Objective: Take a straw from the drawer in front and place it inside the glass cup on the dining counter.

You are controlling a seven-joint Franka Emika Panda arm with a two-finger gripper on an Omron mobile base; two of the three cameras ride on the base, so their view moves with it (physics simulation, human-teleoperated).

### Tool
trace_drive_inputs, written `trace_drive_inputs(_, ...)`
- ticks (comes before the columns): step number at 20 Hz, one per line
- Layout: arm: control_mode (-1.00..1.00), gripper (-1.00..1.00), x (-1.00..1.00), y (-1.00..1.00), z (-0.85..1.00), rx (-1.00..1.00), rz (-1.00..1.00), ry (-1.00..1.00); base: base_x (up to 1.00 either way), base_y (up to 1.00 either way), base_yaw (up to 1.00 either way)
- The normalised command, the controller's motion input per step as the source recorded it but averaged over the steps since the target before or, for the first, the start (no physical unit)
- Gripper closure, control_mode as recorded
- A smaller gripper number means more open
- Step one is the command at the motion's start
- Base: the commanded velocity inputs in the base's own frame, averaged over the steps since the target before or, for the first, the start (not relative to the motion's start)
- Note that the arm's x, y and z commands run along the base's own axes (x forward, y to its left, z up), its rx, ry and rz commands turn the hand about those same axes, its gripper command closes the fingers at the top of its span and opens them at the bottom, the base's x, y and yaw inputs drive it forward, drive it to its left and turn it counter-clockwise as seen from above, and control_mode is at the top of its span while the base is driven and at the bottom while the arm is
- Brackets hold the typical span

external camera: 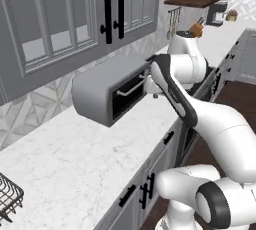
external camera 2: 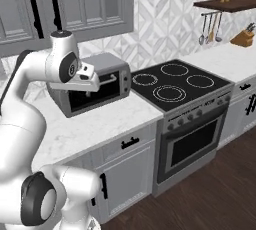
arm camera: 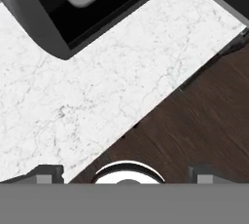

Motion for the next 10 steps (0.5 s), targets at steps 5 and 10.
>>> trace_drive_inputs(5,1.0,-1.0,0.0,0.0,0.0,0.0,0.0,0.0,0.3,0.44,-0.29)
trace_drive_inputs(10,-1.0,-1.0,0.11,-0.2,-0.45,0.0,-0.08,0.04,0.0,0.0,0.0)
